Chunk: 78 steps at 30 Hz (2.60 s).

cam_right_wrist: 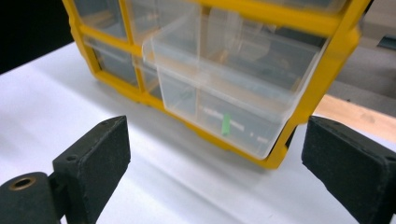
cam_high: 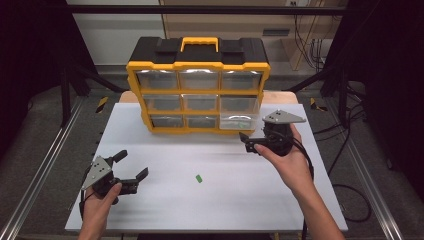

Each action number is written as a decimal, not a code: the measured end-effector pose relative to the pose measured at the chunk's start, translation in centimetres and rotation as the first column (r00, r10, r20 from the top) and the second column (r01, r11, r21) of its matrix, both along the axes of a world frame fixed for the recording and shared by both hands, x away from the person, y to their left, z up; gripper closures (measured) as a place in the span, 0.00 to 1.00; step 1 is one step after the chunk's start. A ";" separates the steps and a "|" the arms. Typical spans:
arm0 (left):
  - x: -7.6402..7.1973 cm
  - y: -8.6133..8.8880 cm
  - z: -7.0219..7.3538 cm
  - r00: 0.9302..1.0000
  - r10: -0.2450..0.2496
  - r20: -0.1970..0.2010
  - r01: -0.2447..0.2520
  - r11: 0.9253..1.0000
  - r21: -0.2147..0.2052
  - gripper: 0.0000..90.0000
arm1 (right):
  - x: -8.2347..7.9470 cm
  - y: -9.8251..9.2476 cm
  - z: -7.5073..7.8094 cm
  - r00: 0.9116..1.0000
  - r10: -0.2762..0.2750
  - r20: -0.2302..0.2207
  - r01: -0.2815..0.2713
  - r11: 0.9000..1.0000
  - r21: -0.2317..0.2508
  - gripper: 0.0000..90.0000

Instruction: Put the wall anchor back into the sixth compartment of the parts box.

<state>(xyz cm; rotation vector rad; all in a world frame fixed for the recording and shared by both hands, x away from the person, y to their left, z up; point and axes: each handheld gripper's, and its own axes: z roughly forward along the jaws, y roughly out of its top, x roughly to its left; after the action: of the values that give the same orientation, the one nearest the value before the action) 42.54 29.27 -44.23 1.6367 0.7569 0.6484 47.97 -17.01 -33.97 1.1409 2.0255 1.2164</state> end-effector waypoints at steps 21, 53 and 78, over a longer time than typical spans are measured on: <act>0.0 0.1 0.0 1.000 0.001 0.004 -0.001 1.000 -0.002 0.01 | -0.6 4.1 -6.5 0.989 0.082 -0.122 -0.084 0.996 -0.012 0.09; 0.0 0.1 0.1 1.000 -0.002 0.008 0.002 1.000 -0.001 0.01 | -1.5 11.0 -11.5 0.944 0.204 -0.261 -0.223 0.974 -0.048 0.14; 0.0 0.1 0.1 1.000 -0.002 0.008 0.002 1.000 0.000 0.01 | -2.2 13.2 -12.3 0.934 0.252 -0.252 -0.274 0.960 -0.053 0.48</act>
<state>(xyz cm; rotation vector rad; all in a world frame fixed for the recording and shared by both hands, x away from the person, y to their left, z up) 42.54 29.41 -44.12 1.6334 0.7500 0.6532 45.80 -3.84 -46.32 1.0430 2.4580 1.1416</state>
